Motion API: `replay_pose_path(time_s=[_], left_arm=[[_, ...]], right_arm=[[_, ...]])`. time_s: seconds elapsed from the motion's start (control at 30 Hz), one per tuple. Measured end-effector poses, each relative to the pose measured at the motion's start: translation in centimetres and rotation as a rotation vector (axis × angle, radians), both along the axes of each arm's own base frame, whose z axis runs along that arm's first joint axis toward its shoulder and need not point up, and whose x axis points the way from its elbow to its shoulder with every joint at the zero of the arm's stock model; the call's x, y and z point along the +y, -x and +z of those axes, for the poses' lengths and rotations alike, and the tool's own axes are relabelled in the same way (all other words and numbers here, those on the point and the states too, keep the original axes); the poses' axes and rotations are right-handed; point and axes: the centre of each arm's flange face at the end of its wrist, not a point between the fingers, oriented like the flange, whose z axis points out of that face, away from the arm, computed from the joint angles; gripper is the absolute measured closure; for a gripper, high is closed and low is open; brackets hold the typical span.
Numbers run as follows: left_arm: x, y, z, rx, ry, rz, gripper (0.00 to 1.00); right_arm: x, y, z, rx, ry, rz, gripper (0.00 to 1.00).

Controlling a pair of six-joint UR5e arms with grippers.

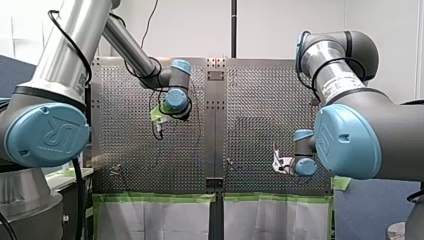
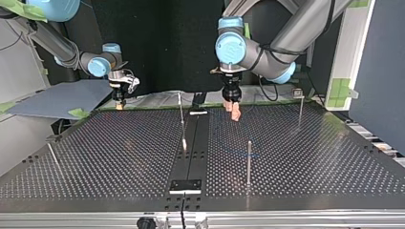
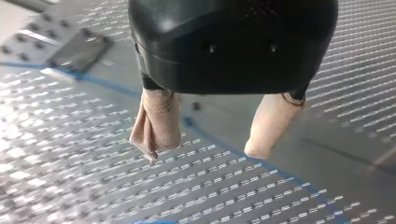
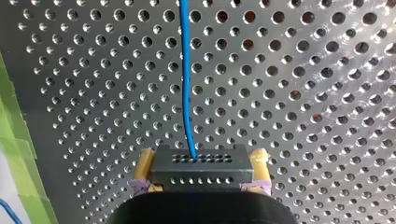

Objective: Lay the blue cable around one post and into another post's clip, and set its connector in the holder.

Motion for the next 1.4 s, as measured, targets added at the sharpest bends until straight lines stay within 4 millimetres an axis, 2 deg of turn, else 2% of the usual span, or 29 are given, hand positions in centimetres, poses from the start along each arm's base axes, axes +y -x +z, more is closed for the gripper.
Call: replay_pose_path(time_s=[0.47,0.7,0.83,0.97,1.1,1.3,1.4], left_arm=[[4.5,-2.6,6.4,-0.153,0.178,0.032,0.00],[7.2,-3.5,10.3,-0.251,0.276,0.025,0.00],[7.6,-3.6,11.8,-0.300,0.327,-0.002,0.00],[7.3,-3.7,10.6,-0.294,0.361,-0.036,0.00],[7.0,-3.7,7.5,-0.246,0.387,-0.055,0.00],[7.7,-3.7,3.3,-0.198,0.425,-0.033,0.00],[8.3,-4.2,3.0,-0.213,0.443,-0.020,0.00]], right_arm=[[0.0,0.1,-0.3,-0.001,-0.001,0.000,1.00],[0.1,0.1,-0.3,-0.001,-0.004,0.000,1.00],[0.1,0.1,-0.3,0.000,-0.005,-0.001,1.00],[0.1,0.1,-0.4,0.000,-0.006,0.000,1.00],[0.1,0.1,-0.4,0.001,-0.008,-0.001,1.00],[0.1,0.1,-0.4,0.000,-0.004,-0.001,1.00],[0.1,0.1,-0.5,-0.001,-0.003,-0.001,1.00]])
